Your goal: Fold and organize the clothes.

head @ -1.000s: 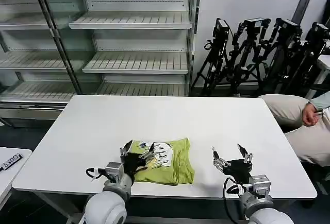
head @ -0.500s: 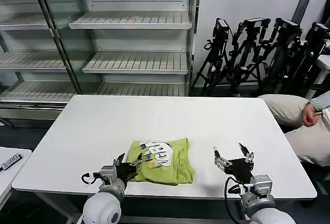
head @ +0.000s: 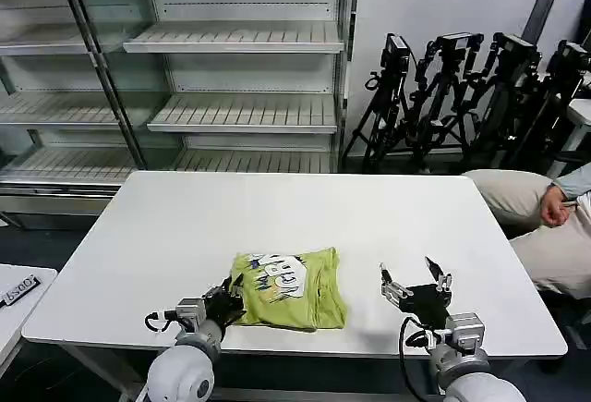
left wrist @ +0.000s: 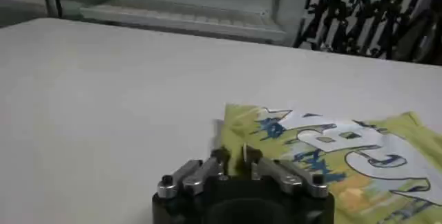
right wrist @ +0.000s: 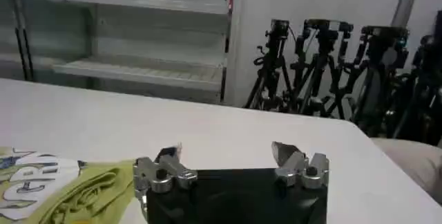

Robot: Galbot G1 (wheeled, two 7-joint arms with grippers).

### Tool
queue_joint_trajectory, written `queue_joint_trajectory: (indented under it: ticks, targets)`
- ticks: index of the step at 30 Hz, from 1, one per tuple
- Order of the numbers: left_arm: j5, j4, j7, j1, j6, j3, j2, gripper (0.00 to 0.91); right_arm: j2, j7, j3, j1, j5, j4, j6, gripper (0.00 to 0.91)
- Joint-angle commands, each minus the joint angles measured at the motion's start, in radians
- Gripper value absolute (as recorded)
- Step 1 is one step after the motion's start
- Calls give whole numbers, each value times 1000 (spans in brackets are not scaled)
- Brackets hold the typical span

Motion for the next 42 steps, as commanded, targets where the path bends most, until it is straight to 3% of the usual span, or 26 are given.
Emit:
queue_joint_trajectory:
  ticks: [1,4,11,14,17,19,22,24,27,28,29,31,33,36,42]
  targets:
    - [4,-68,60,10,5,-42,23,10,1,2,-7,11,0,0,-1,907]
    - [99,-95,134,44,5,-159,118,10,-3,2,-5,17,2,1,-1,907]
    - [56,29,313,180,5,-696,563,10,12,-9,-9,24,2,-15,22,907]
    - [48,85,370,240,6,-870,672,10,15,-11,-19,35,3,-22,28,907]
    - [26,27,381,231,9,-879,699,10,12,-11,-22,44,5,-21,29,907]
    - [24,-86,363,206,10,-796,655,20,10,-11,-19,44,5,-19,27,907]
    - [43,-300,319,185,12,-598,521,10,4,-10,-10,26,4,-12,26,907]
    - [55,-384,251,157,12,-333,412,10,-1,-10,1,11,4,-7,26,907]
    - [173,-411,234,165,11,12,261,10,-4,-9,12,-2,3,-2,25,907]
    - [211,-396,231,163,10,97,197,10,-3,-8,13,-3,1,-2,25,907]
    - [251,-361,225,152,9,168,85,10,-2,-7,13,-3,1,-1,23,907]
    - [295,-320,197,139,8,278,-10,10,-2,-6,12,-1,-1,0,22,907]
    - [345,-251,142,123,7,349,-137,10,-4,-5,13,6,-1,1,21,907]
    - [386,-190,52,102,7,377,-251,20,-6,-10,14,27,-1,3,19,907]
    - [300,-109,-61,-43,9,303,-368,20,-30,-45,29,90,-5,-3,-1,907]
